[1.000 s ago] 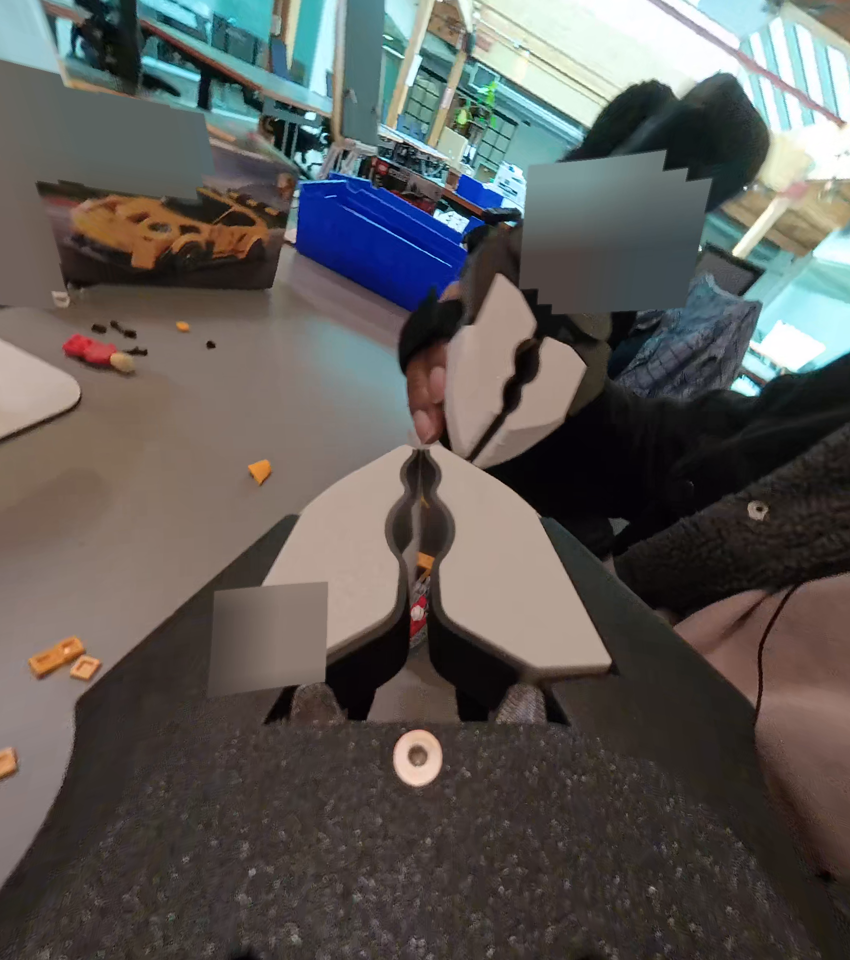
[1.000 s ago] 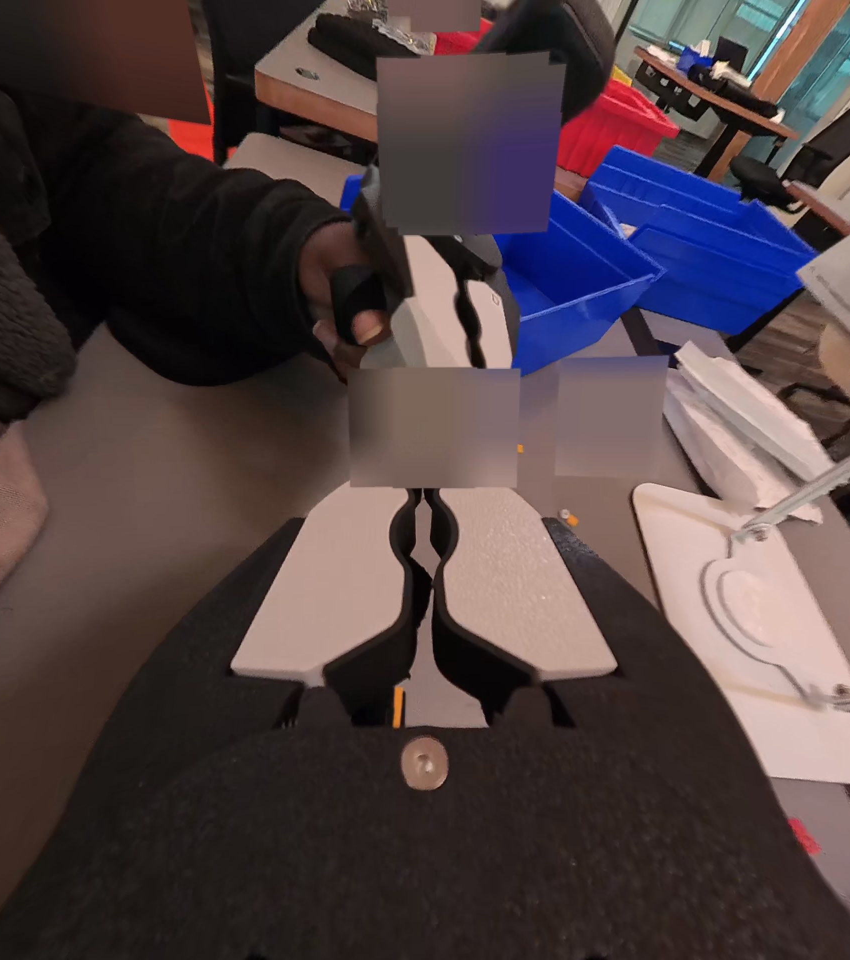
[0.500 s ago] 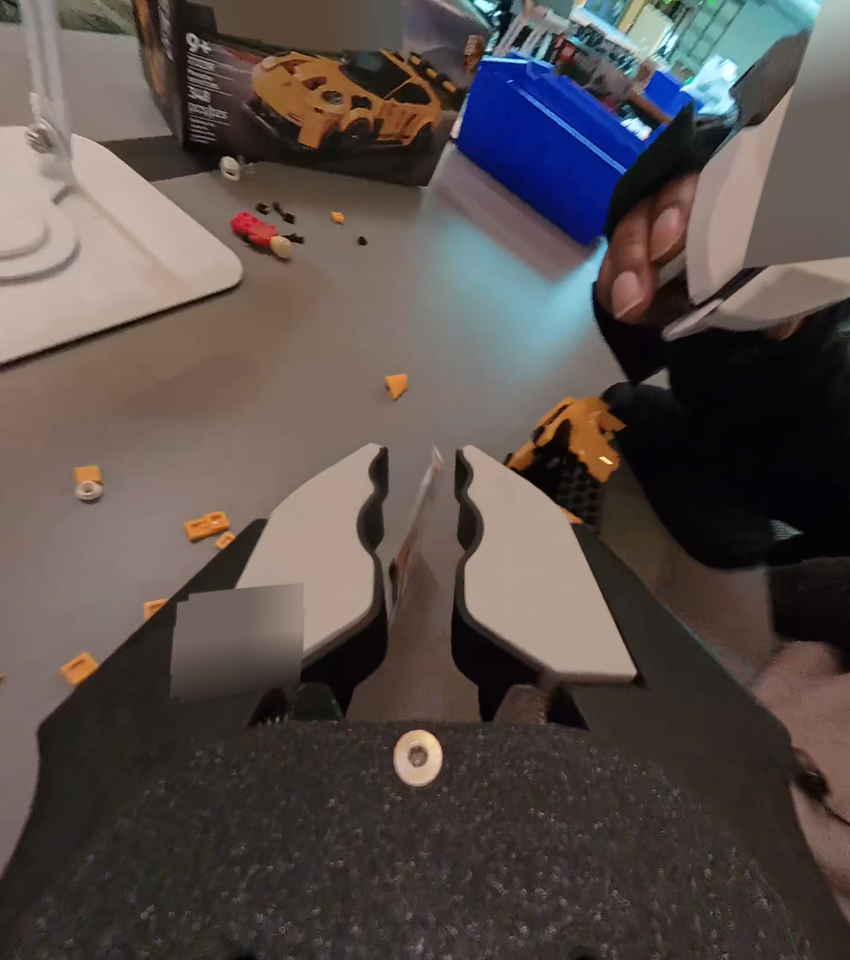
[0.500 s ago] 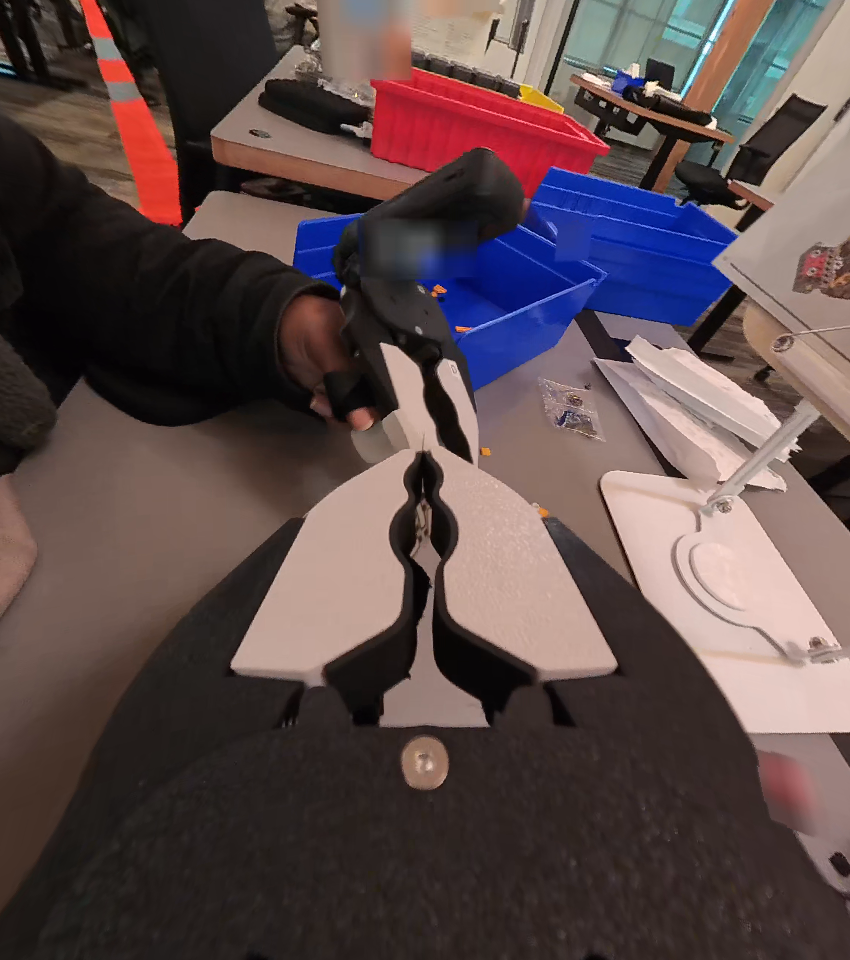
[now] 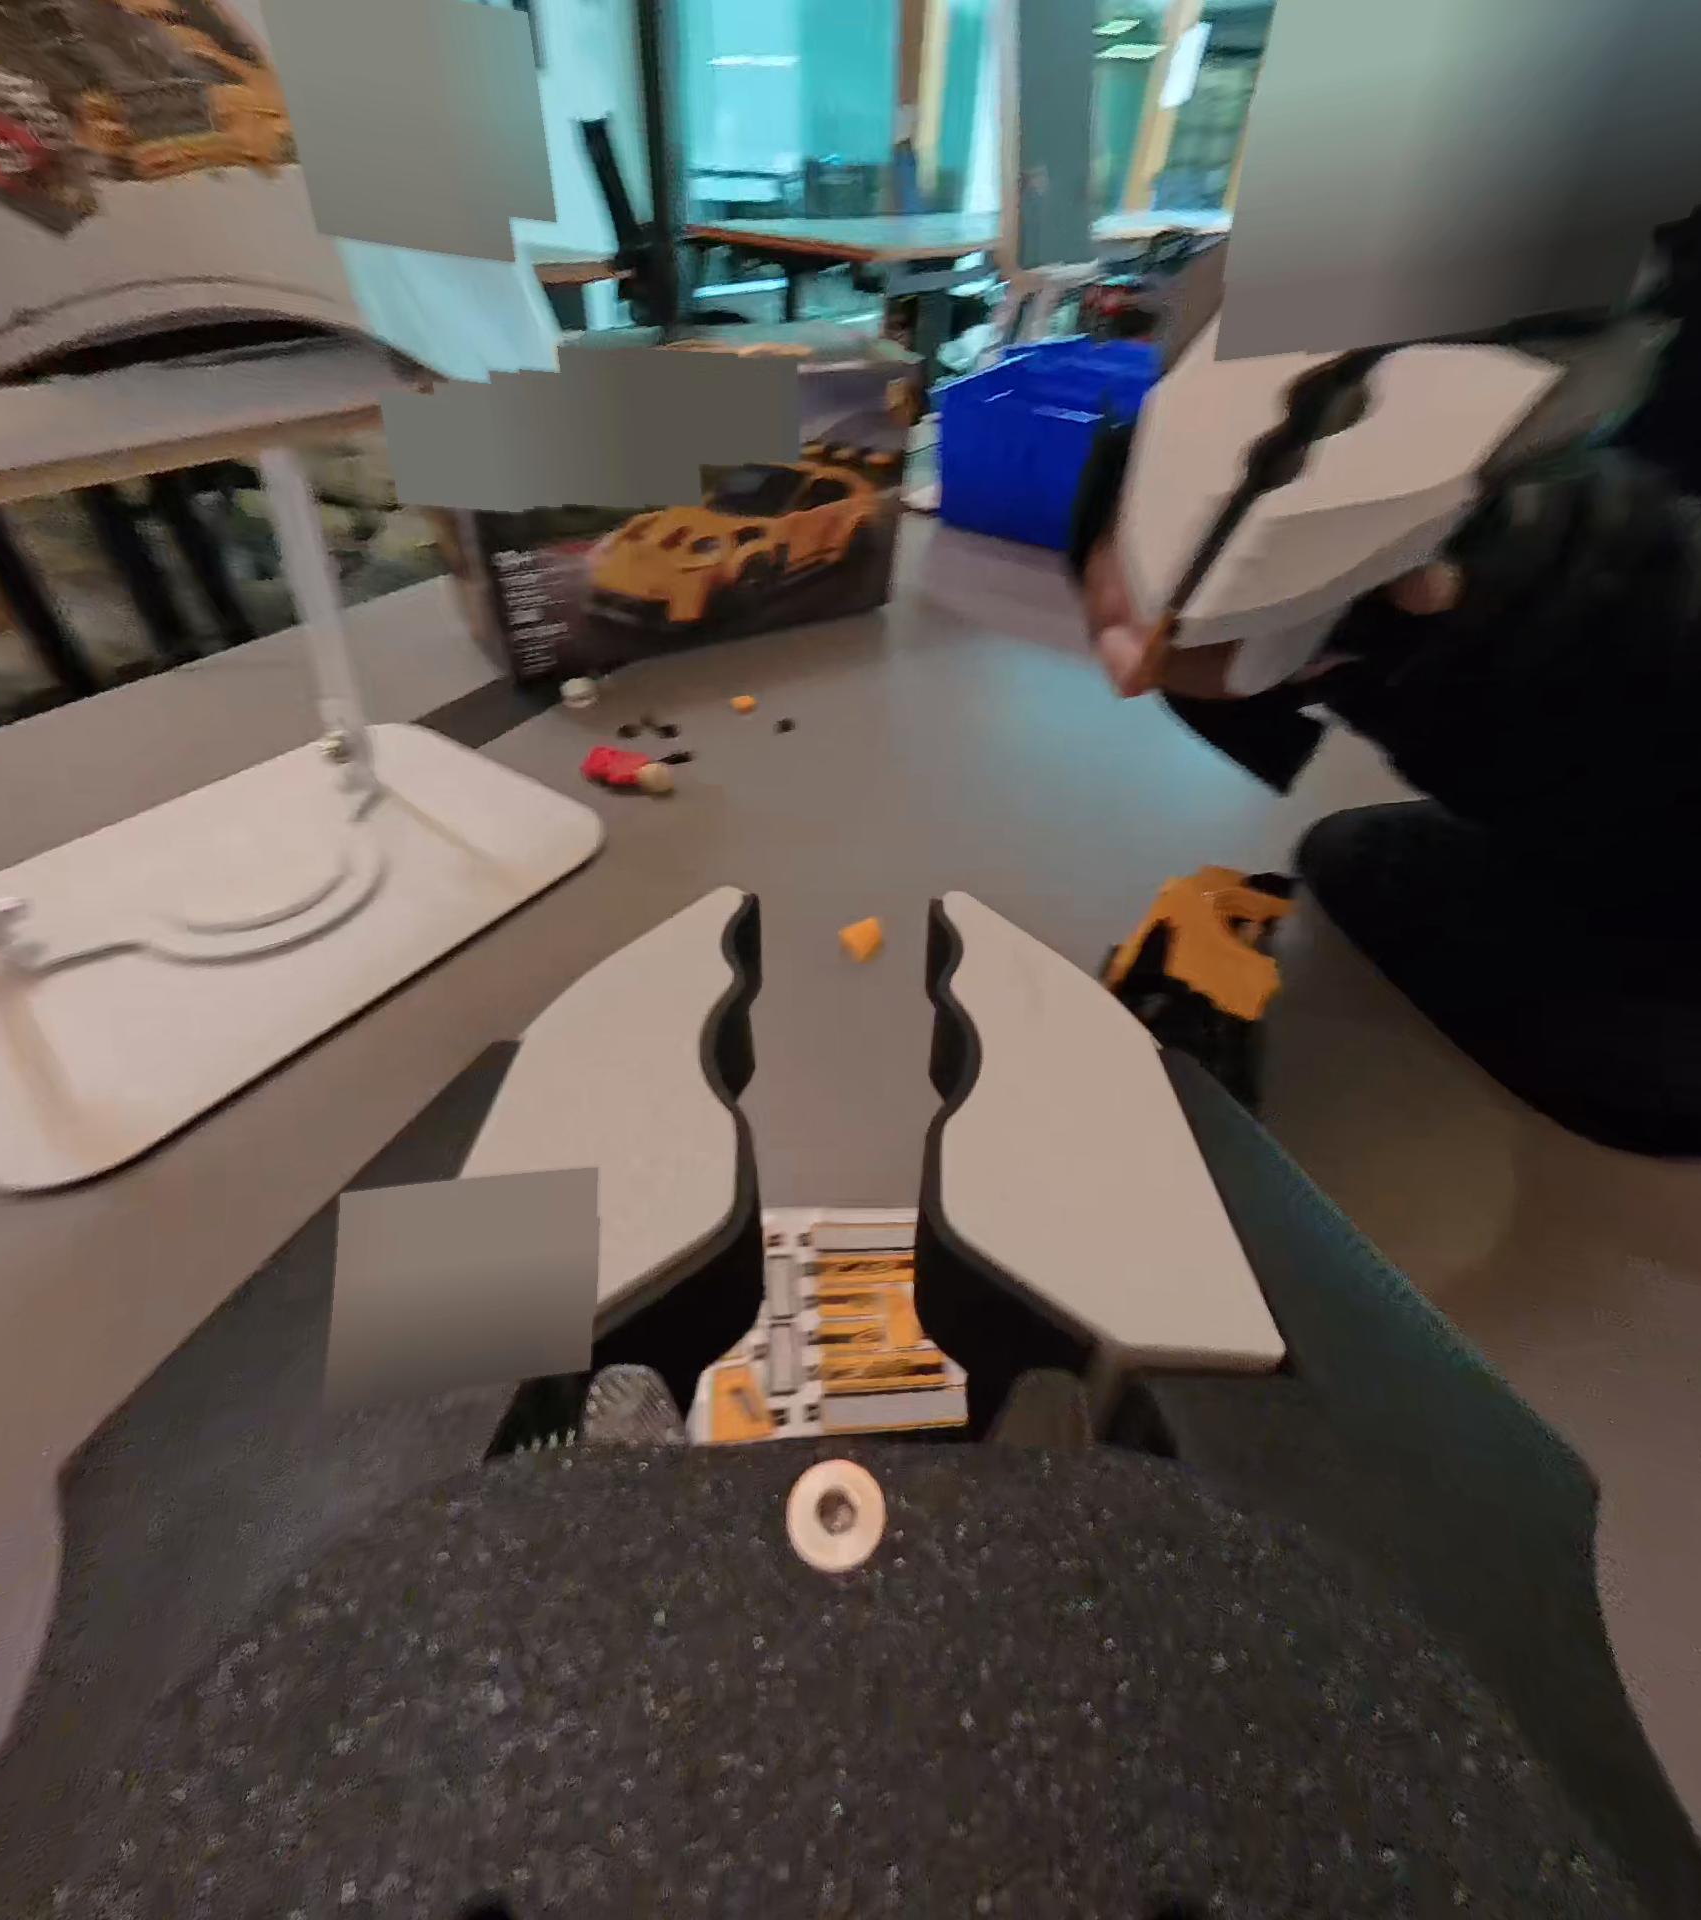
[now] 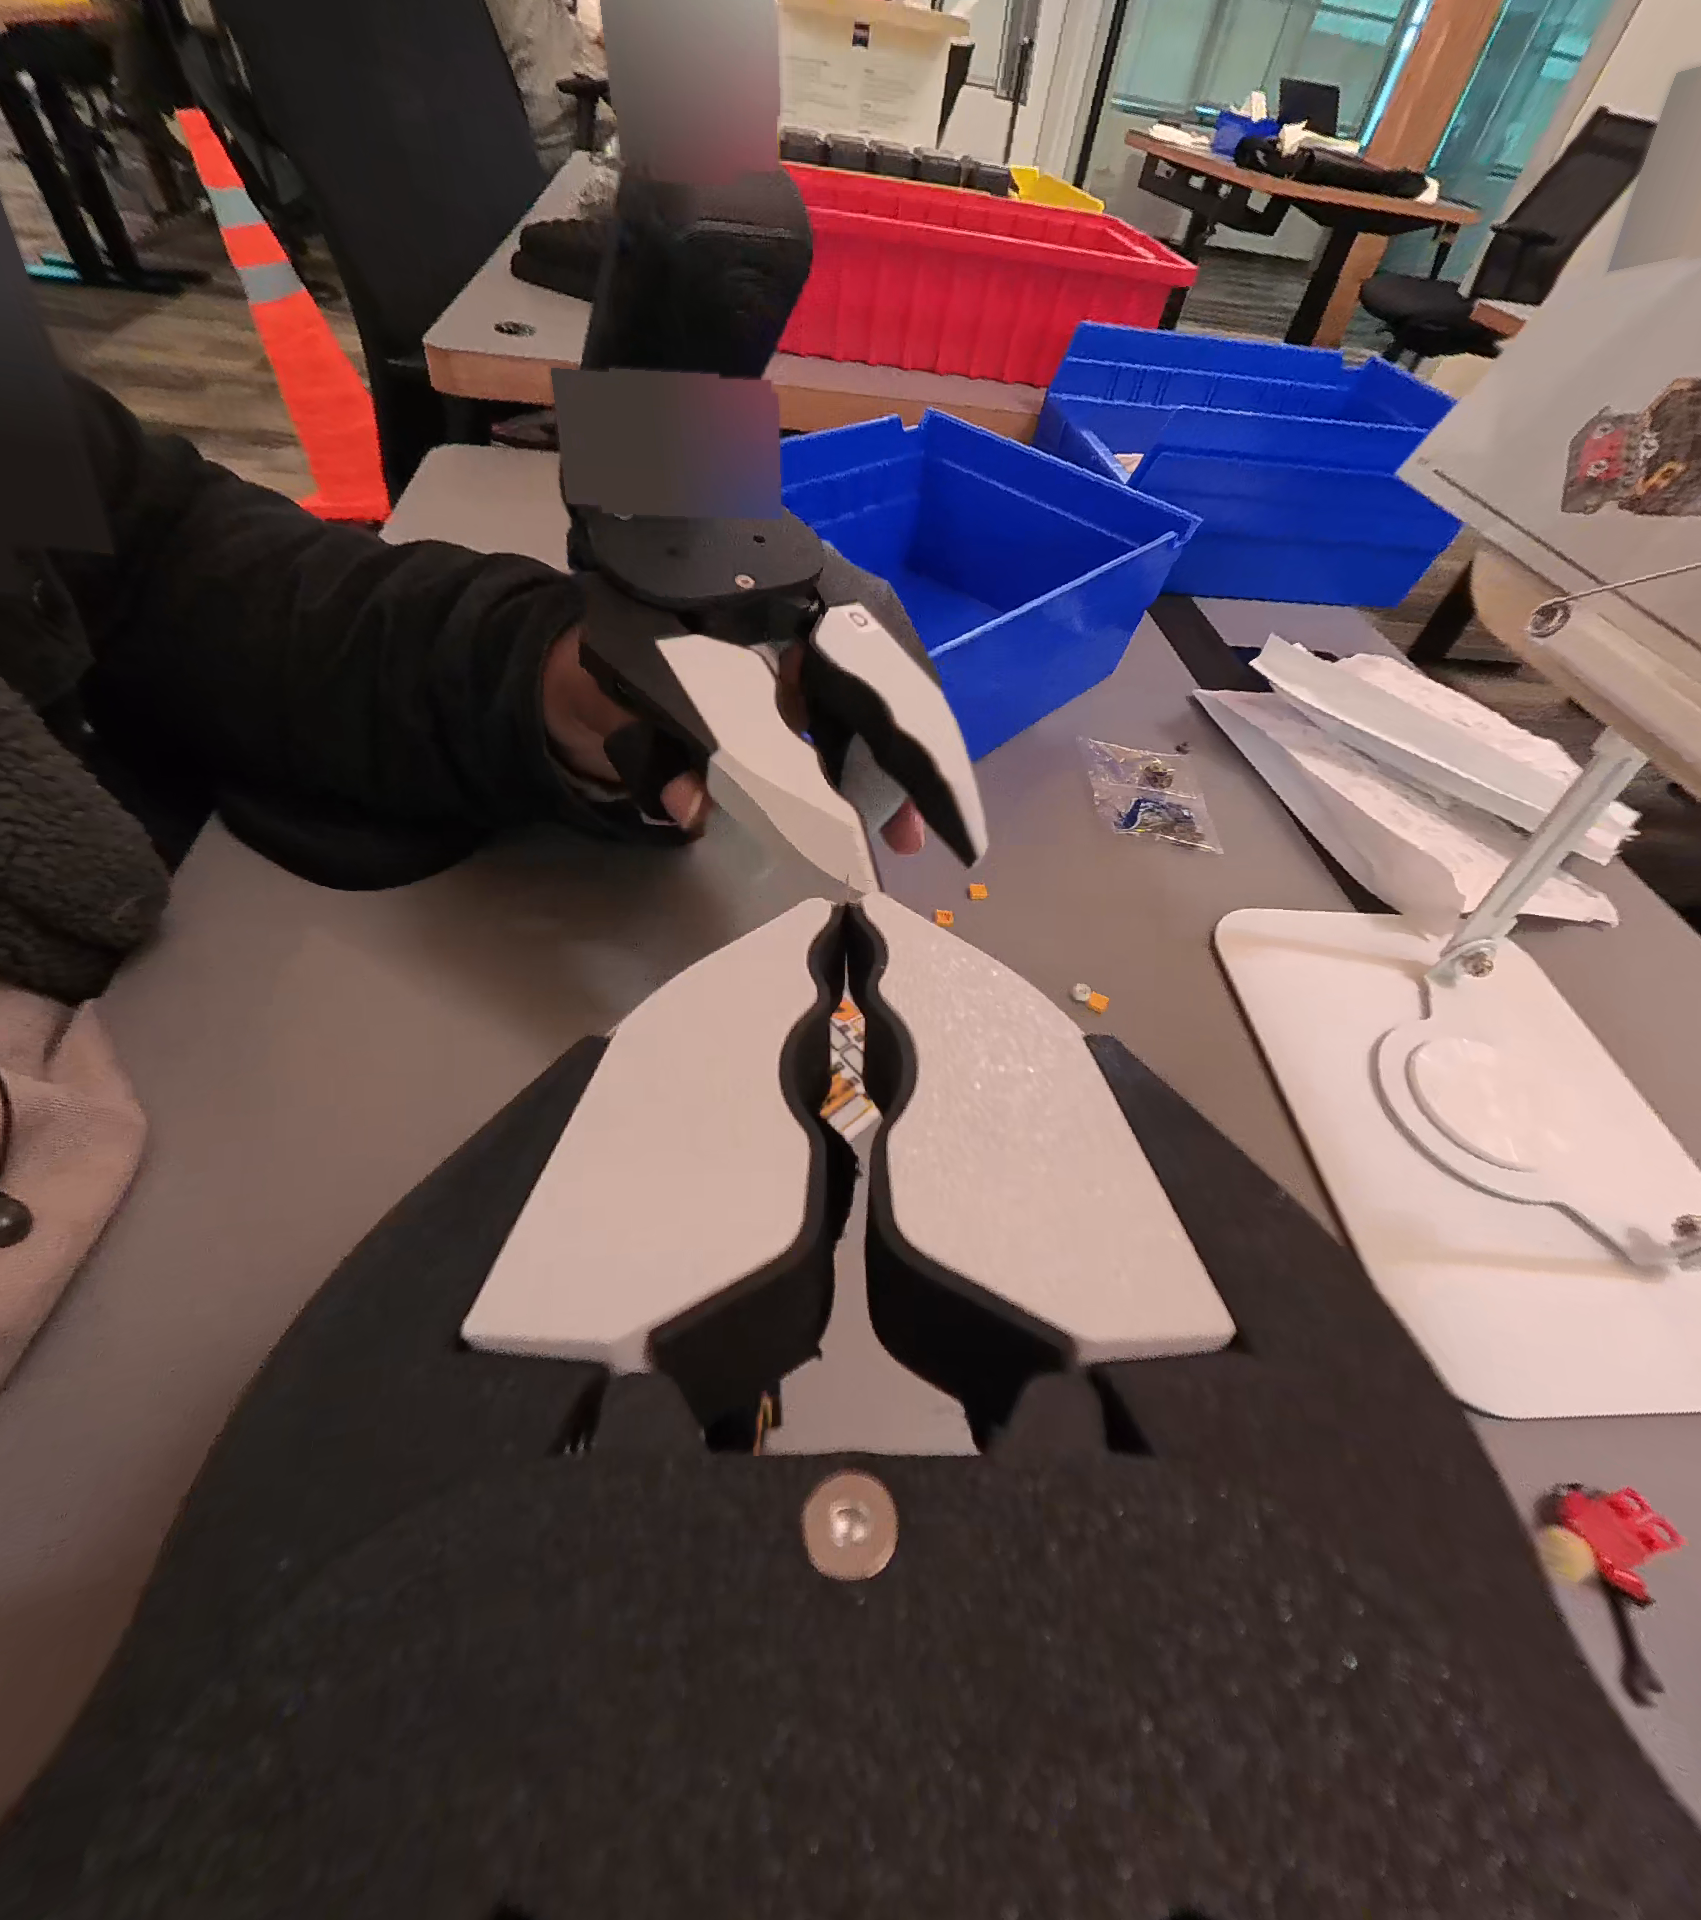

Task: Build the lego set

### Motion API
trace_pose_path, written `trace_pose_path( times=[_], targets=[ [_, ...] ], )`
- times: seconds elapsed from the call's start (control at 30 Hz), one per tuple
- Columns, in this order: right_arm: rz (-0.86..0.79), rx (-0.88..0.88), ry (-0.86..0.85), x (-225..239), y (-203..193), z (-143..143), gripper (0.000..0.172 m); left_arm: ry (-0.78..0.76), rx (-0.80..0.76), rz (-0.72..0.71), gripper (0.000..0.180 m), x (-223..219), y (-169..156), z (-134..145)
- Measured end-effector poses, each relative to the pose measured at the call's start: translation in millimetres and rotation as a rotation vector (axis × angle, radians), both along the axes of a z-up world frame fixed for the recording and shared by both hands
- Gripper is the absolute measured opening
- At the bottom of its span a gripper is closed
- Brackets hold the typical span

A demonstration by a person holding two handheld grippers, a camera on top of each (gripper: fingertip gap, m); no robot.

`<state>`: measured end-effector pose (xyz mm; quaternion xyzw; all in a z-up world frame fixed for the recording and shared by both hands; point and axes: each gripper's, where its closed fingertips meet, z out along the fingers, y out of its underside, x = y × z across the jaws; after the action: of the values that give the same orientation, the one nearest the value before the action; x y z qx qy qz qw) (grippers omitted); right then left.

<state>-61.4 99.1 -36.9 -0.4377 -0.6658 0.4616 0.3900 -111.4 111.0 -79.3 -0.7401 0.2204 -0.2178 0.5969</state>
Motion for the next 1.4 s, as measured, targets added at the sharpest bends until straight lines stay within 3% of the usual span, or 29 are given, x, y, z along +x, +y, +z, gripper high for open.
trace_pose_path(
  times=[0.17, 0.4, 0.57, 1.4],
  targets=[
    [0.075, -0.233, 0.014, 1, -4, 5, 0.000, -0.230, -0.019, -0.227, 0.023, 32, -23, 19],
    [0.196, -0.486, 0.026, 3, -11, 9, 0.000, -0.365, -0.010, -0.309, 0.015, 48, -35, 33],
    [0.224, -0.526, 0.009, 0, -17, 5, 0.000, -0.424, -0.019, -0.305, 0.009, 47, -35, 37],
    [0.241, -0.531, 0.011, -5, -26, 1, 0.000, -0.390, -0.023, -0.306, 0.000, 57, -37, 34]
  ],
)
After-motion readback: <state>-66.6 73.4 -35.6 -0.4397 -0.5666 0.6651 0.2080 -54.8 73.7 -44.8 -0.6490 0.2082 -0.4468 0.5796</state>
